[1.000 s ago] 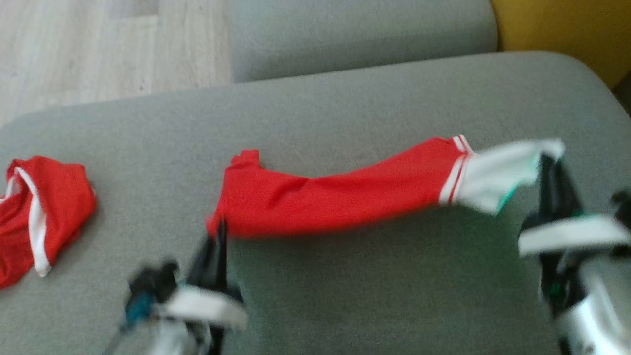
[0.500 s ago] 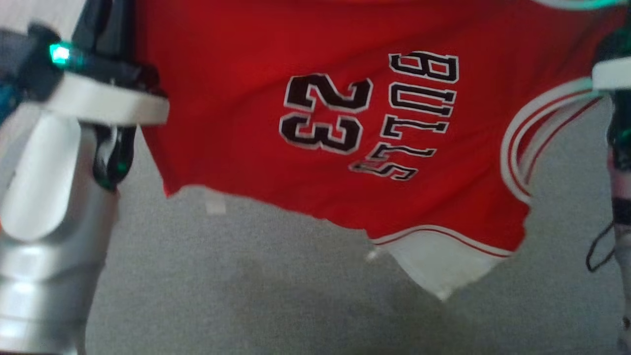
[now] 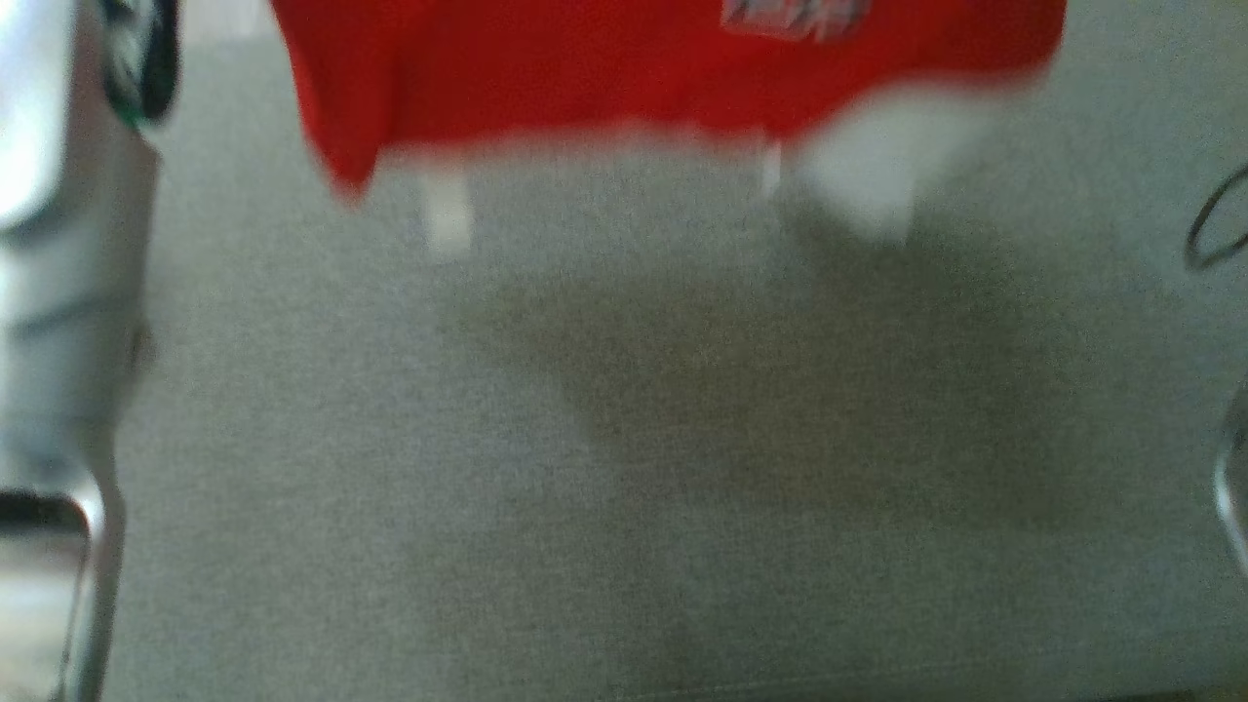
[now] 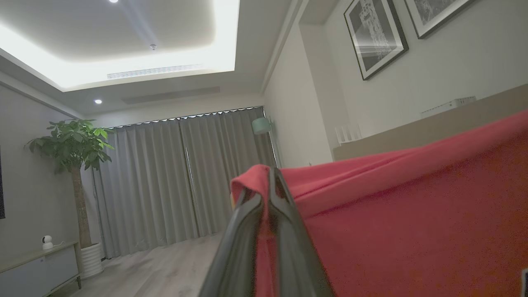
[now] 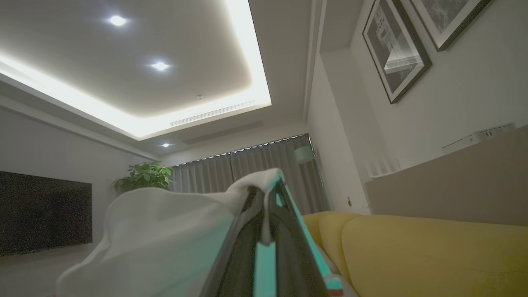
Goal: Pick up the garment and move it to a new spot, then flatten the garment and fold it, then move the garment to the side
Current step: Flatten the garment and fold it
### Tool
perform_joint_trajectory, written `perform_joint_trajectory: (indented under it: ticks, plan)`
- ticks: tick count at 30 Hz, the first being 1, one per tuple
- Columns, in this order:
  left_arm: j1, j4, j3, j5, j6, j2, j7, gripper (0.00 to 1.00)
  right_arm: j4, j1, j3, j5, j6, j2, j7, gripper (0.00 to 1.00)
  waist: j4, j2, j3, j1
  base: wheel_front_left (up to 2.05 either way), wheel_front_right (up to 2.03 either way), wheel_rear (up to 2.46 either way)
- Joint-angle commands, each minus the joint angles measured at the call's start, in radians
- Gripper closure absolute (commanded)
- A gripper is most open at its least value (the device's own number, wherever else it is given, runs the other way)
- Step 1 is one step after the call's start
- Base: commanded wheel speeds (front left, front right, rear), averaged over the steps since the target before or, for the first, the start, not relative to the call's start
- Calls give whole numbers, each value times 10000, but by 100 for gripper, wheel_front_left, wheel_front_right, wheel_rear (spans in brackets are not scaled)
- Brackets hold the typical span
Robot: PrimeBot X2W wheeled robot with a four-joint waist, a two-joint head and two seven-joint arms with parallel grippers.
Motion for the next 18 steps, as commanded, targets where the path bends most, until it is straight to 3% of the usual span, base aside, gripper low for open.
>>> perform_joint_trajectory:
  ticks: [1,5,10,15,18]
  plan:
    - [-852,-111,406,153,110,353,-112,100,13,-815,-155,-290,-7,120,-240,100,-61,0,542,-5,0,0,0]
    - [-1553,-253,1097,150,299,248,-168,100,831,-2002,-682,-803,-7,180,-514,100,-27,0,798,-5,0,0,0]
    - [-277,-219,1706,-40,-18,-74,-173,100,1552,-1447,-689,-626,-7,234,-554,100,-26,0,912,-5,0,0,0]
    - [2471,82,2206,-346,-328,-783,-174,100,1187,1058,-120,562,-7,232,-558,100,-36,0,807,-5,0,0,0]
    - [4909,157,2374,-162,-497,-1411,-174,100,703,3852,321,1733,-7,82,-559,100,-86,0,479,-5,0,0,0]
